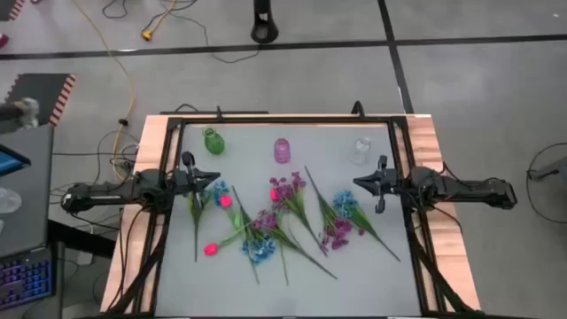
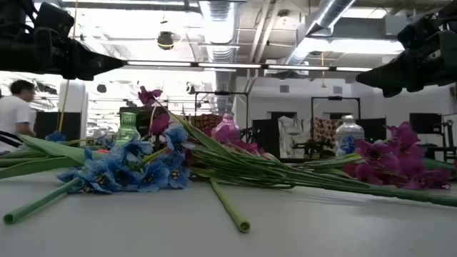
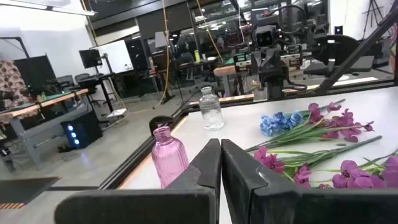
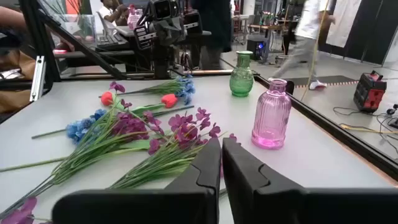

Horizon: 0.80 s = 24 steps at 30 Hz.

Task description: Sort flowers into vase by color

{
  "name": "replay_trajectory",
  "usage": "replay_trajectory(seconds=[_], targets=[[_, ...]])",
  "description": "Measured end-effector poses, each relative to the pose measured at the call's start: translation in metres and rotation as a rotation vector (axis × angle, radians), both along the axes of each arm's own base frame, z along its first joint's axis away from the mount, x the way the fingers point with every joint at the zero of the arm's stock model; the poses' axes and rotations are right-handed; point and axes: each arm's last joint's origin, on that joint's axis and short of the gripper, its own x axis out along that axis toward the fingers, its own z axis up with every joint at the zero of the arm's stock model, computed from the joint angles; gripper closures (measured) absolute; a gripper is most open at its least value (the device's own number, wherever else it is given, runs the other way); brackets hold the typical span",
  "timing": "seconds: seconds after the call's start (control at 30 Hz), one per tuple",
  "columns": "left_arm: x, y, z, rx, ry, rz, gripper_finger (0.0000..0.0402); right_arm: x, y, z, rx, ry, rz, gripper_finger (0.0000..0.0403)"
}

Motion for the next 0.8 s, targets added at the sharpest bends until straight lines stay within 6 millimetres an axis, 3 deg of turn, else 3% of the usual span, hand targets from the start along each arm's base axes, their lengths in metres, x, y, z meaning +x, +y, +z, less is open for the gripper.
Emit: replay_trajectory(seconds=[0.8], targets=[[0.0005, 0.0000, -0.0007, 0.000, 0.009, 0.000, 0.0401, 0.0000, 0.0000, 0.0000, 0.000, 0.000, 0.000, 0.0356]])
